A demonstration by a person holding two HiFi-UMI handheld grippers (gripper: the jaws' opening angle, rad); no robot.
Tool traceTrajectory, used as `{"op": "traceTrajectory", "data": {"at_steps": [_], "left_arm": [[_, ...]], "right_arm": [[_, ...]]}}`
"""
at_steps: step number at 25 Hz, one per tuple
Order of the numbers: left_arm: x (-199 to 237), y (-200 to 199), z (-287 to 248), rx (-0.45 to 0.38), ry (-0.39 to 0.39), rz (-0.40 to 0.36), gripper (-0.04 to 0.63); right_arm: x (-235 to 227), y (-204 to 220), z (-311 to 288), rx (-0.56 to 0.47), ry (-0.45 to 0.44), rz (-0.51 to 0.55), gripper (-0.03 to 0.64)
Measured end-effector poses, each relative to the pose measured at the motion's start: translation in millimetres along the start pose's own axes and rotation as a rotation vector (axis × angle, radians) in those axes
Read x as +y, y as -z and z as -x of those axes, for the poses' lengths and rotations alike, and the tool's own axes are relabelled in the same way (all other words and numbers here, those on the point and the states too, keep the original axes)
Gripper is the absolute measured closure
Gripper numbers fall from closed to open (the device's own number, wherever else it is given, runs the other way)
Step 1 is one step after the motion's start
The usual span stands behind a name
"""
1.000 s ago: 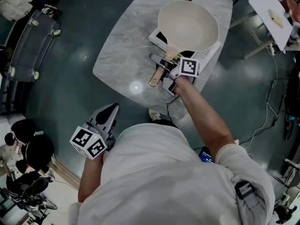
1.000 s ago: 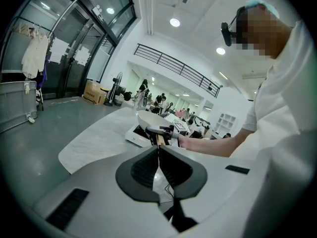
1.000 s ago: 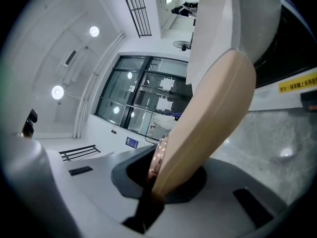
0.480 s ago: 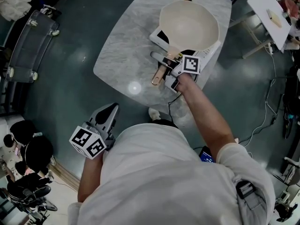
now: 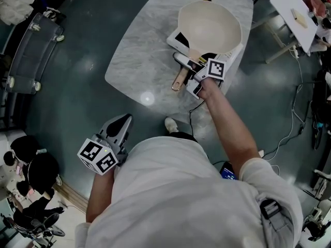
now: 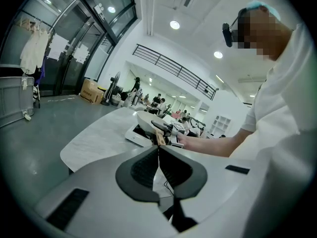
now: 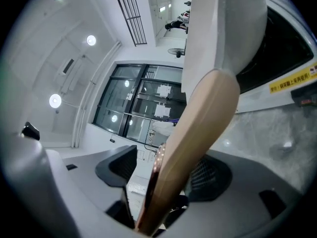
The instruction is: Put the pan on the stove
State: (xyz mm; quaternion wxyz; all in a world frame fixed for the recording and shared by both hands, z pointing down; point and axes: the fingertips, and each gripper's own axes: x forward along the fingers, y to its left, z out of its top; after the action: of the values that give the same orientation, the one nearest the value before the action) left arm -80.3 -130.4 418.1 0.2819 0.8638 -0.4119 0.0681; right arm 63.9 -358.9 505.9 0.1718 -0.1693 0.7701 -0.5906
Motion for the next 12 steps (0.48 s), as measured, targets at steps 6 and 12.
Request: {"op": "traceTrajectory", "data": {"at_steps": [6, 12], "left_arm": [[4, 1, 10, 0.003, 0.024, -0.003, 0.575], [5, 5, 20, 0.004, 0.06, -0.013, 0.575]], "right_arm": [[-2, -2, 7, -0.041, 0.037, -0.006, 0.232], [-2, -2, 29, -0.109, 0.08, -0.006, 0.202]]}}
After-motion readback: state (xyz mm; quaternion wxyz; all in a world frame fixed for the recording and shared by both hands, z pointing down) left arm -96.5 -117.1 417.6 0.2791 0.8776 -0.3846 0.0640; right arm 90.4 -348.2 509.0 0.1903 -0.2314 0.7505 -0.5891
